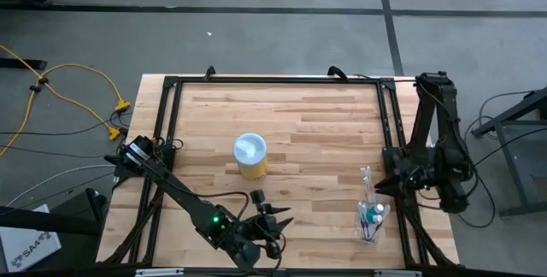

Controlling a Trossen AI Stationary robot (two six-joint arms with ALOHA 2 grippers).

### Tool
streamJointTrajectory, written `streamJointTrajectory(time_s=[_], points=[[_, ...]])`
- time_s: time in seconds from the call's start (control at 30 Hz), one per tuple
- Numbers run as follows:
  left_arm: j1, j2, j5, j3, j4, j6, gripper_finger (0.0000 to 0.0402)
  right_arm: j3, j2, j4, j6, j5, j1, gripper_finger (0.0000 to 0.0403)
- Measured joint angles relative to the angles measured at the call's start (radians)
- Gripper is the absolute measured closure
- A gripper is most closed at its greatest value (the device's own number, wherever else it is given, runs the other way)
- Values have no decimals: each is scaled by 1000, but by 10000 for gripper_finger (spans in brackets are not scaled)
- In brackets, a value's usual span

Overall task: Pick & Place toothbrushing station
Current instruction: Return to Home Position

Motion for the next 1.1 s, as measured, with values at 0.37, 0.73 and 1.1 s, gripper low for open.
streamJointTrajectory(time_s=[0.37,0.73,1.1], points=[[-8,0,-2,0,123,131,277,27,-124,211,-318,101,0,351],[-26,0,-23,0,143,226,277,27,-144,567,-713,155,0,349],[-30,-76,153,0,23,122,277,26,-168,625,-832,82,-22,348]])
